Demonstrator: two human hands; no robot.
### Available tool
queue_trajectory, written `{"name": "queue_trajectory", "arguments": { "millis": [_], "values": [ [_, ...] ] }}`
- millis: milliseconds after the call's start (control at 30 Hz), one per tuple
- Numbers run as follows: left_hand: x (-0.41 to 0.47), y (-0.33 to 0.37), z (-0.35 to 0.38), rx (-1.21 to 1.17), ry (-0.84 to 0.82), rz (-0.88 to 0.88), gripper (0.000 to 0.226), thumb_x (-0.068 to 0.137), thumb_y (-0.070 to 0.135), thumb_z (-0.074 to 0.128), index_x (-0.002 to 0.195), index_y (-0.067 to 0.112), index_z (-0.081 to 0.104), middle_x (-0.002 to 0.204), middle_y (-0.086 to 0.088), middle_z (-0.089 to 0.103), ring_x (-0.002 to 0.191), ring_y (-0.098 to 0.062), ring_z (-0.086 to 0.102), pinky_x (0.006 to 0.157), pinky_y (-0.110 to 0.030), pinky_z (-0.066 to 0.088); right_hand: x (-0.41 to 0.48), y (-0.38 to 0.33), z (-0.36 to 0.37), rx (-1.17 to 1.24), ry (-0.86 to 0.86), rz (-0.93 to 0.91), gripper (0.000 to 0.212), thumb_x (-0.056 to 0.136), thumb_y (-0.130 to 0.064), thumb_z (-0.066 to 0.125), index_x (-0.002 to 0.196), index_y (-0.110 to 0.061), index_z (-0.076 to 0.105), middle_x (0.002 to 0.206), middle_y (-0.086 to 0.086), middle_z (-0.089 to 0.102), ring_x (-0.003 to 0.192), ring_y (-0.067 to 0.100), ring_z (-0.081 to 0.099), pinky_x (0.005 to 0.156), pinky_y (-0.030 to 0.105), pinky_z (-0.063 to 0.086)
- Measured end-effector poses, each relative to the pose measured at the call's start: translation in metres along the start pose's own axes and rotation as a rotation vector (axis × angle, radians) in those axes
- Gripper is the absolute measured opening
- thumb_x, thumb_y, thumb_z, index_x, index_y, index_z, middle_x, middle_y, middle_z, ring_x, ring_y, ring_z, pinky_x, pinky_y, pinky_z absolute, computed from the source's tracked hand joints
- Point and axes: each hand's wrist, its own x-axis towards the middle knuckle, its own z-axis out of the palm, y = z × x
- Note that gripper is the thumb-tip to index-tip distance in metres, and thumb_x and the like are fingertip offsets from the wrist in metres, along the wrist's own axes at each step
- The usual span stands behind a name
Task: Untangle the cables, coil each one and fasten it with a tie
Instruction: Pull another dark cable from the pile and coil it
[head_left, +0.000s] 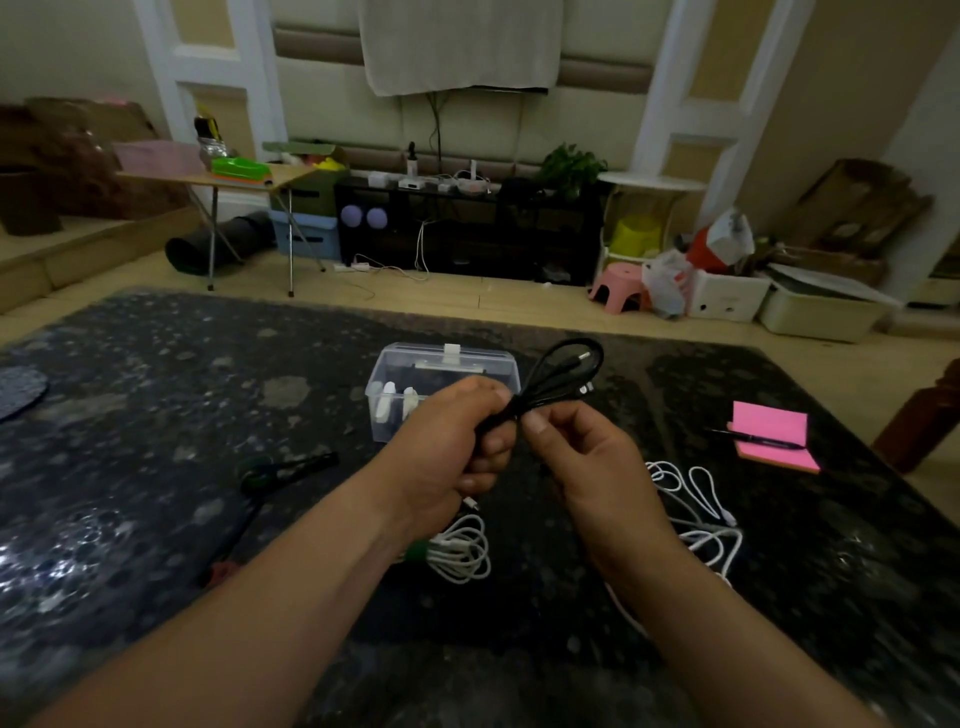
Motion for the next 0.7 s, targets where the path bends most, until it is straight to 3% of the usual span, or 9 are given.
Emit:
{"name": "queue_trajectory", "arguments": {
  "millis": [100,233,333,500,600,700],
  "values": [
    [-0.005,0.005,-0.001,-0.047,-0.061,-0.052,0.017,0.110,0.018,0.039,0.099,0.013,0.052,0.060,0.000,0.039,0.050,-0.010,0.026,0.044,-0.023,0.012,-0.001,-0.001,0.000,0.026,-0.010,-0.044,0.010,0.098,-0.021,0.072,0.105,-0.018,0.077,0.097,0.008,0.079,0.094,0.018,0.072,0.087,0.036,0.055],
    [-0.007,0.007,-0.006,-0.163,-0.158,-0.162,0.023,0.111,0.023,0.040,0.111,0.011,0.060,0.059,0.003,0.036,0.049,-0.007,0.024,0.044,-0.020,0.010,-0.004,-0.003,0.003,0.043,-0.045,-0.106,0.019,0.097,-0.019,0.069,0.112,-0.018,0.080,0.106,0.007,0.080,0.105,0.019,0.073,0.094,0.034,0.055],
    [-0.007,0.005,-0.009,-0.244,-0.207,-0.221,0.023,0.111,0.028,0.042,0.115,0.013,0.059,0.059,0.005,0.038,0.048,-0.004,0.026,0.041,-0.017,0.013,-0.006,-0.007,0.006,0.063,-0.039,-0.091,0.018,0.095,-0.019,0.070,0.107,-0.014,0.081,0.104,0.006,0.081,0.099,0.015,0.074,0.091,0.029,0.056],
    [-0.013,0.004,-0.008,-0.195,-0.161,-0.200,0.033,0.111,0.031,0.047,0.128,0.006,0.062,0.070,0.001,0.049,0.050,-0.005,0.033,0.038,-0.014,0.022,-0.008,-0.003,0.007,0.065,0.022,-0.013,0.014,0.098,-0.020,0.070,0.088,-0.017,0.080,0.091,0.012,0.080,0.089,0.031,0.075,0.090,0.050,0.058],
    [-0.017,-0.002,-0.003,0.127,0.060,-0.022,0.029,0.111,0.032,0.050,0.115,0.005,0.057,0.077,-0.006,0.057,0.058,-0.013,0.048,0.047,-0.024,0.044,-0.009,-0.001,0.010,0.059,0.015,0.022,0.016,0.101,-0.019,0.067,0.091,-0.012,0.077,0.088,0.017,0.079,0.086,0.039,0.076,0.083,0.050,0.061],
    [-0.017,-0.014,-0.003,0.582,0.186,0.280,0.021,0.110,0.035,0.051,0.102,0.018,0.061,0.079,-0.001,0.064,0.070,-0.013,0.057,0.066,-0.040,0.055,-0.009,-0.001,0.012,-0.064,0.039,-0.010,0.013,0.101,-0.020,0.067,0.097,-0.014,0.078,0.089,0.003,0.081,0.085,0.018,0.078,0.074,0.031,0.059]
  ]
}}
